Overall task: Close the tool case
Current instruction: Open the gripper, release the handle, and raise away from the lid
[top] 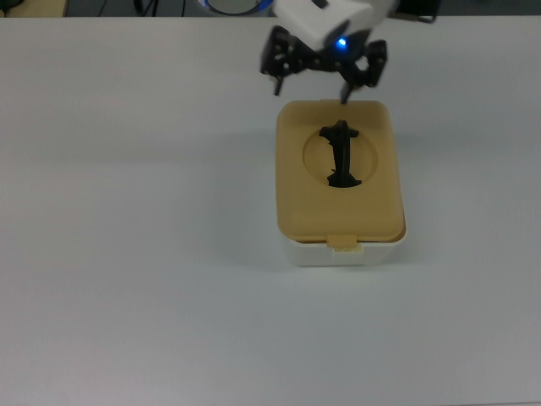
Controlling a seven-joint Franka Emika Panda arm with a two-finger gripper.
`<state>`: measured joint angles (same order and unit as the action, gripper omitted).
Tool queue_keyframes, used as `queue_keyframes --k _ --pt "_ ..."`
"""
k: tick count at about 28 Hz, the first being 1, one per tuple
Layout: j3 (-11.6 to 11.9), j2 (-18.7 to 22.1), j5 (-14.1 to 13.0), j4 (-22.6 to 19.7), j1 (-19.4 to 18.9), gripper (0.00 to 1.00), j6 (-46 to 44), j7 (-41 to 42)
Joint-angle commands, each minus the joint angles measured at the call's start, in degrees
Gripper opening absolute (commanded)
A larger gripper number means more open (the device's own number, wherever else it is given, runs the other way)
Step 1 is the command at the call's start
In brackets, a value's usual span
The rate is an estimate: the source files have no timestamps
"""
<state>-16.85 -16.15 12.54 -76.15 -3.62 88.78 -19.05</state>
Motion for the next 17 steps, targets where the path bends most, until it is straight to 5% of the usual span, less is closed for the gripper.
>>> queue_keyframes --k 1,12,17 --pt "5.66 4.63 -4.36 -1.11 1.51 1.00 -4.92 8.92" --pt "14.73 10.78 -6.39 -3.56 1.51 1.00 -6.69 19.30" --pt "15.44 11.84 -6.83 -4.18 1.60 1.00 -6.77 20.45"
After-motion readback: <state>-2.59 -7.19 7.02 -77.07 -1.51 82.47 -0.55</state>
